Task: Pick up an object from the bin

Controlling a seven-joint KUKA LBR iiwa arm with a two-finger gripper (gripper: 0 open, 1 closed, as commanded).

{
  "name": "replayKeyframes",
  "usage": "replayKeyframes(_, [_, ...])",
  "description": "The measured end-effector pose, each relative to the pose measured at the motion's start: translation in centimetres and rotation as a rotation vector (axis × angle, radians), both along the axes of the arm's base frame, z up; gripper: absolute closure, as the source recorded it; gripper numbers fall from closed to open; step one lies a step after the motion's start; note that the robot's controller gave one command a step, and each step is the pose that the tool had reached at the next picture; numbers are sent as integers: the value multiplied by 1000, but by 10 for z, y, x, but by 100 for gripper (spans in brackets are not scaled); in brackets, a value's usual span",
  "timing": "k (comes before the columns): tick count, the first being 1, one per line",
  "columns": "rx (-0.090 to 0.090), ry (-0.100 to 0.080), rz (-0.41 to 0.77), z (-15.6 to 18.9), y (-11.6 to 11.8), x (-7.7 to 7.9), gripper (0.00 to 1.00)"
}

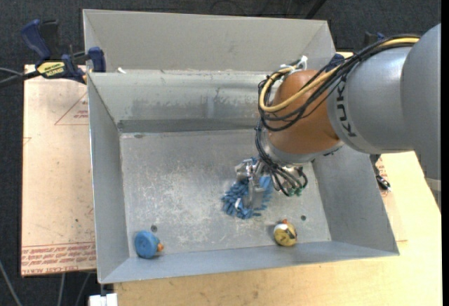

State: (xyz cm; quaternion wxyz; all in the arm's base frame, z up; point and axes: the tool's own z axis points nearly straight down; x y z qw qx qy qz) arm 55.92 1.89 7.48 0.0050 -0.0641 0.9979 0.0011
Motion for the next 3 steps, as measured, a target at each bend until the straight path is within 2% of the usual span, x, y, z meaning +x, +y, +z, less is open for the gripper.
replayKeyframes(1, [0,1,0,2,0,0,100])
replayKeyframes(2, [-1,-2,12,40,4,4,100])
replayKeyframes(3, [1,-3,40,170,8,16,100])
